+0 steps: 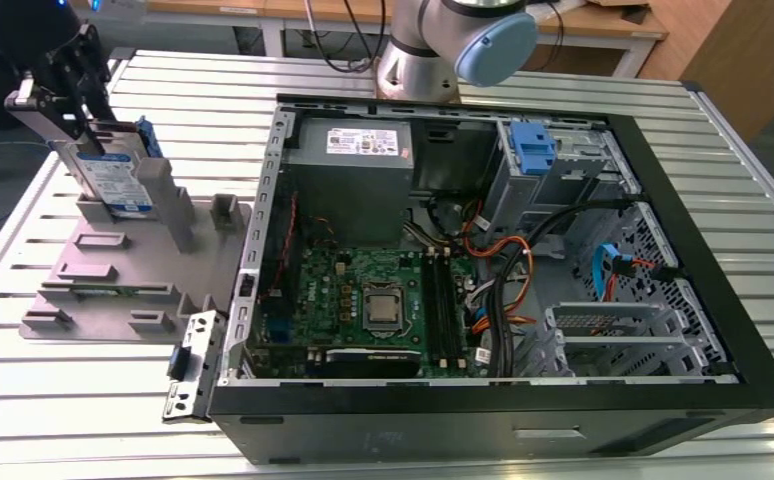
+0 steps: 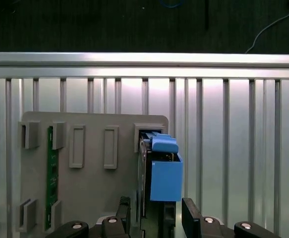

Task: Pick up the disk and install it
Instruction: 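Pick up the disk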

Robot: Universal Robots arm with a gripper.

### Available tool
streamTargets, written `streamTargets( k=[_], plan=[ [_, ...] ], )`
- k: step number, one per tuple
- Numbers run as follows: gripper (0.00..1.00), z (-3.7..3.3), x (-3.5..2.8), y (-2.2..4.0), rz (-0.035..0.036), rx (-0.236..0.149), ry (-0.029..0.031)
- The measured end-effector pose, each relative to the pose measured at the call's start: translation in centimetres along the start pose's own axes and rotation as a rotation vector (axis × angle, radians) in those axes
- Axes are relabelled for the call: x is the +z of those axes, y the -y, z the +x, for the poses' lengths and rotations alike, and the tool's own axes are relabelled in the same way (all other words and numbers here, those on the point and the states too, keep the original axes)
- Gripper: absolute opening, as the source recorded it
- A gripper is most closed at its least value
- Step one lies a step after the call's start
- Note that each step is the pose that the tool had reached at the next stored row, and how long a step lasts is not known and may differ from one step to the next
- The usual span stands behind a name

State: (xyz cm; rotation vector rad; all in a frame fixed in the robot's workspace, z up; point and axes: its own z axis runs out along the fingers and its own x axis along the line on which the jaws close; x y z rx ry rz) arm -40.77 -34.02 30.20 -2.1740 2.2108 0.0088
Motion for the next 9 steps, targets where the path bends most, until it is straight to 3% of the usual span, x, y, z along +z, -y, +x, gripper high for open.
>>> streamTargets(
  k=[9],
  plan=[
    [0.53, 0.0, 0.0, 0.0, 0.0, 0.001, 0.0001]
  ],
)
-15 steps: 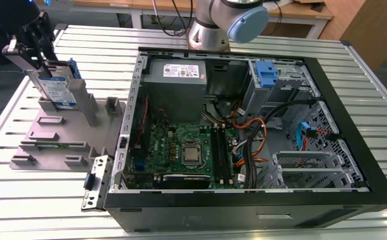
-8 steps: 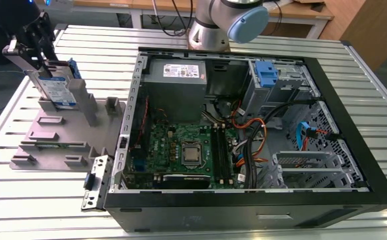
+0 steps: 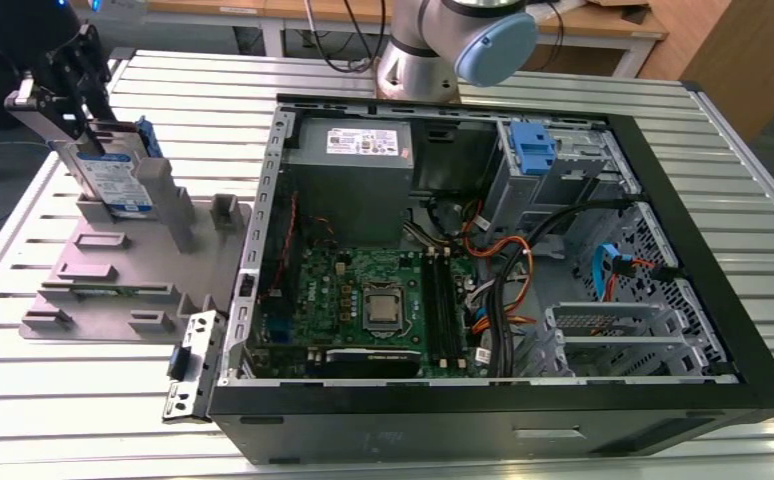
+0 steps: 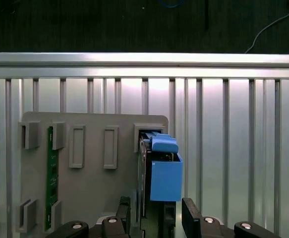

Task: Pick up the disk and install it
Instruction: 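Pick up the disk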

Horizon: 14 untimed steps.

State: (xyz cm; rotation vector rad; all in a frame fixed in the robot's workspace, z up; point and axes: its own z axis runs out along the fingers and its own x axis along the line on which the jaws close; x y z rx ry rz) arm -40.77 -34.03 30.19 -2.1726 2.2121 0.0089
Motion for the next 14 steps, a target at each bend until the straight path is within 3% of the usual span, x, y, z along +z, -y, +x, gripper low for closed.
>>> streamTargets(
  k=[11, 12, 13, 14],
  plan=[
    [0.53, 0.0, 0.03, 0.02, 0.001, 0.03, -0.0008],
    [0.53, 0.0, 0.05, 0.04, -0.0024, 0.03, -0.0009],
    [0.53, 0.0, 0.06, 0.07, -0.0137, 0.031, -0.0012],
    [0.53, 0.0, 0.05, 0.07, -0.0158, 0.031, -0.0014]
  ],
)
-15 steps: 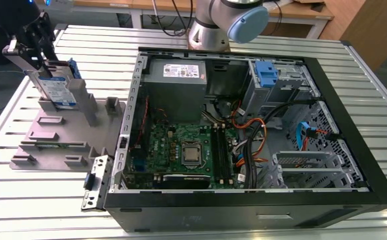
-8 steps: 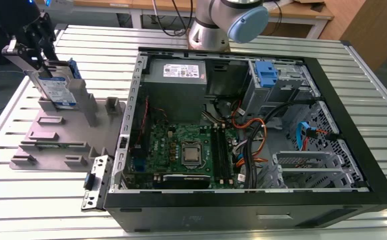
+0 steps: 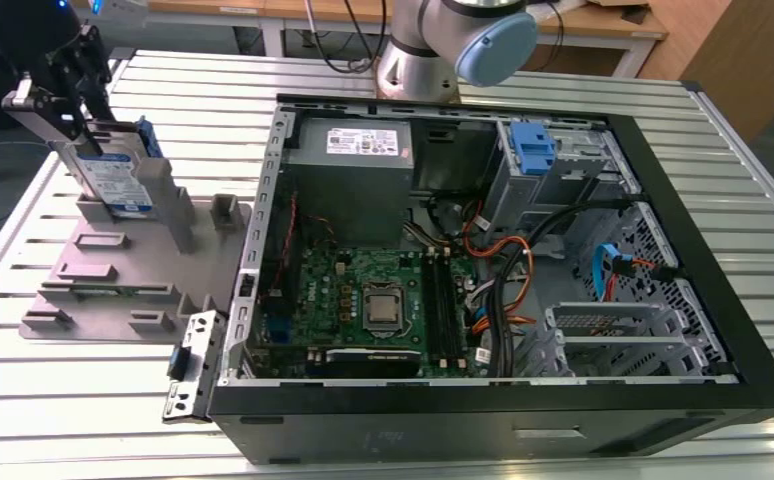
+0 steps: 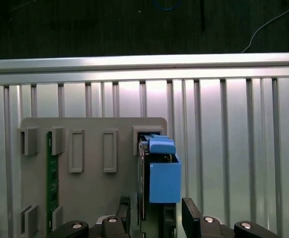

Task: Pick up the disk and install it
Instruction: 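Pick up the disk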

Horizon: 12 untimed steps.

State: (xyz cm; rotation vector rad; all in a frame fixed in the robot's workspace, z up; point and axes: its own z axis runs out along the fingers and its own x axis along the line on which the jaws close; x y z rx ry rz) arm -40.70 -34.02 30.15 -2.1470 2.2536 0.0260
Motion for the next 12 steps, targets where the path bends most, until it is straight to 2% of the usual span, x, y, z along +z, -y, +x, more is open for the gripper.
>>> streamTargets(
  k=[9, 12],
  plan=[
    [0.53, -0.1, 0.06, 0.07, -0.0007, 0.003, -0.0001],
    [0.53, -0.17, 0.14, 0.07, -0.0002, 0.016, -0.0001]
  ],
)
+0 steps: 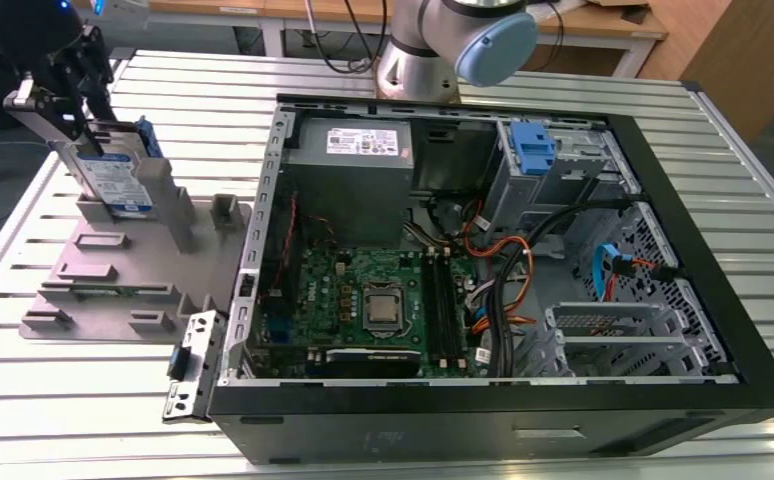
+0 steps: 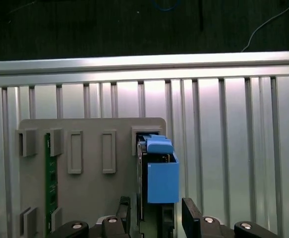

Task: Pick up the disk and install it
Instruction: 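Pick up the disk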

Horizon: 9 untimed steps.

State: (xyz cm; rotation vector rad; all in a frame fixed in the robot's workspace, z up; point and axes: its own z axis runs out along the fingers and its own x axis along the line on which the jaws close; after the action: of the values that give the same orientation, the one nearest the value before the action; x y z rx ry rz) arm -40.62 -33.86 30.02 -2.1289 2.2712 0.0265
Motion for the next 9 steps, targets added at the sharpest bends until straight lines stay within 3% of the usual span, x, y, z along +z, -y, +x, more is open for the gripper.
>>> streamTargets(
  k=[9],
  plan=[
    [0.53, -0.02, 0.03, 0.1, 0.0005, 0.016, -0.0001]
  ],
)
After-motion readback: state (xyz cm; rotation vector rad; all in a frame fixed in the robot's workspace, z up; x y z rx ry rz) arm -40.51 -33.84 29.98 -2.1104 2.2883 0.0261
